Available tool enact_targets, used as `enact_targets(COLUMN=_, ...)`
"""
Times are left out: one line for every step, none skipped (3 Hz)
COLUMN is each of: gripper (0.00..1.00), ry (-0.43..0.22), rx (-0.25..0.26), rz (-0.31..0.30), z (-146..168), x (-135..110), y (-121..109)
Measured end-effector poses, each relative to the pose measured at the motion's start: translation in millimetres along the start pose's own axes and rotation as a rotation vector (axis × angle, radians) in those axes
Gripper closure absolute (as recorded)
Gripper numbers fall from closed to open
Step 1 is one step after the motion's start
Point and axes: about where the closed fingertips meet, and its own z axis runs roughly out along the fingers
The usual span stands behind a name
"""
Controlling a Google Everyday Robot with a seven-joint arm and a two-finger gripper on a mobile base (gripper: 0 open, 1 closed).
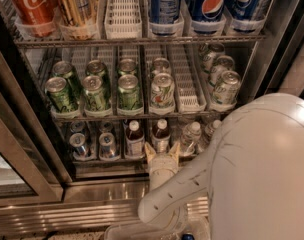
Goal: Pick blue plastic bottle from bottom shelf of fridge
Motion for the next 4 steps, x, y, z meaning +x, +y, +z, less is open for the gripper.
enact_targets(gripper=0.26, ry=-0.013, rx=0.003, rz=0.003, z=10, x=-5, y=1)
enact_targets(gripper=0.25, ry=-0.026, rx=-0.004, rz=0.008, z=18, x=-8, y=5)
enact_targets(gripper=0.26, ry=-0.04, rx=-0.009, rz=0.016, z=24, x=-13, y=9)
enact_targets(gripper=0.45, ry=-0.051, rx=-0.011, rz=0.024, z=28, x=-16, y=13)
